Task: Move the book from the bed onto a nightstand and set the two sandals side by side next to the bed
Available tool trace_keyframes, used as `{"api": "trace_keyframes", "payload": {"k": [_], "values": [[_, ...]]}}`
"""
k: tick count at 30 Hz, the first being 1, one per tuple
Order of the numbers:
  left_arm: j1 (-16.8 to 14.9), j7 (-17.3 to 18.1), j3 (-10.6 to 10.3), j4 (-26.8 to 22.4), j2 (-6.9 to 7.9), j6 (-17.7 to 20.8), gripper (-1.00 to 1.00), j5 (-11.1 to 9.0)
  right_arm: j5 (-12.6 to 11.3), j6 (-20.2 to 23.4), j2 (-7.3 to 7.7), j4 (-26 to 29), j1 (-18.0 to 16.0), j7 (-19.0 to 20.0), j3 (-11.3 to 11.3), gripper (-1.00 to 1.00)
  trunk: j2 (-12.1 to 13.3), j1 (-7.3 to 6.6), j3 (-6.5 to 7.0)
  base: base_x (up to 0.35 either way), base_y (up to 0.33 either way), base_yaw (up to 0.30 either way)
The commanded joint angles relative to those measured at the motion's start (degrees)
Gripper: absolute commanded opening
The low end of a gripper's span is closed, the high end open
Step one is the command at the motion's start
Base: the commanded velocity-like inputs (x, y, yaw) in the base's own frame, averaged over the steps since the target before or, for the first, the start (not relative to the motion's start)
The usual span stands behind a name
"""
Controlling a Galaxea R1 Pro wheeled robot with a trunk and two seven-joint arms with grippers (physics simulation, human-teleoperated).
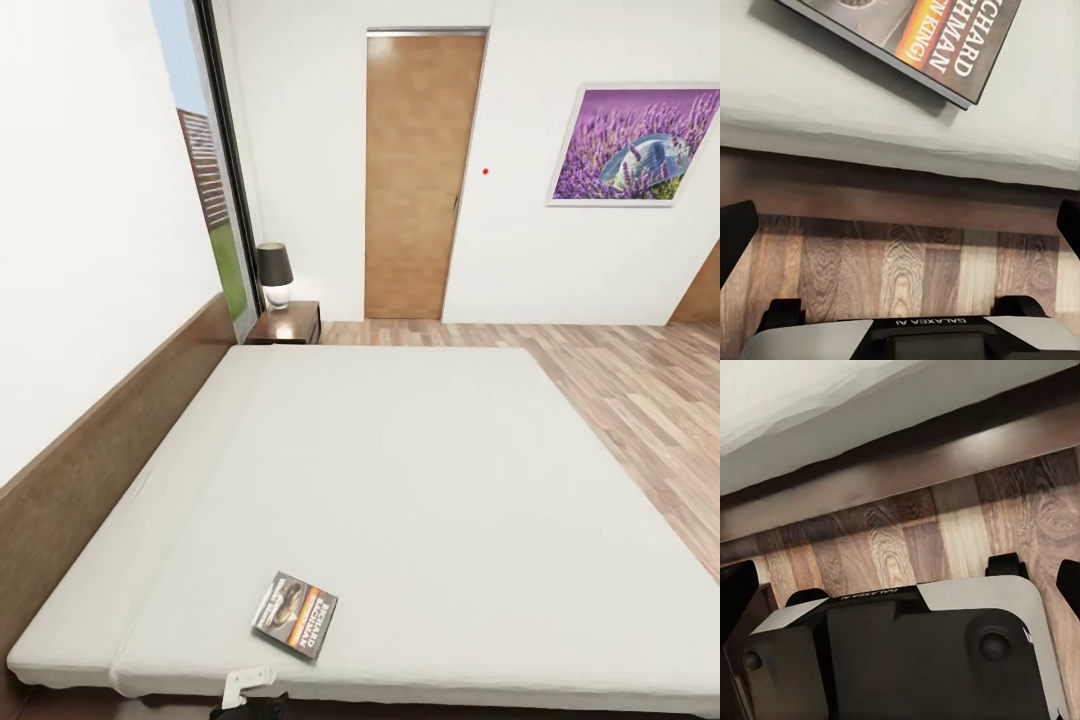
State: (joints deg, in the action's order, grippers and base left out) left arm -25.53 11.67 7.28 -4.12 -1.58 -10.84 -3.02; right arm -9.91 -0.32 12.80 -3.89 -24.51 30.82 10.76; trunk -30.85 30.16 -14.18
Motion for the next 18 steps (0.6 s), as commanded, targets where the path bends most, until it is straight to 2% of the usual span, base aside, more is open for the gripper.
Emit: {"api": "trace_keyframes", "payload": {"k": [1,7,18], "values": [[-0.05,0.37,0.36,0.07,-0.01,-0.06,1.00,-0.32,-0.53,-0.03,0.03,-0.24,-0.10,0.29,0.05,1.00,-0.09,0.02,-0.09,0.054,0.000,0.000],[-0.05,0.38,0.36,0.07,-0.01,-0.06,1.00,-0.32,-0.52,-0.03,0.03,-0.24,-0.10,0.29,0.05,1.00,-0.09,0.02,-0.09,0.191,0.000,0.000],[-0.05,0.38,0.36,0.07,-0.01,-0.06,1.00,-0.32,-0.48,-0.03,0.03,-0.24,-0.10,0.29,0.05,1.00,-0.09,0.02,-0.09,0.019,0.000,0.000]]}}
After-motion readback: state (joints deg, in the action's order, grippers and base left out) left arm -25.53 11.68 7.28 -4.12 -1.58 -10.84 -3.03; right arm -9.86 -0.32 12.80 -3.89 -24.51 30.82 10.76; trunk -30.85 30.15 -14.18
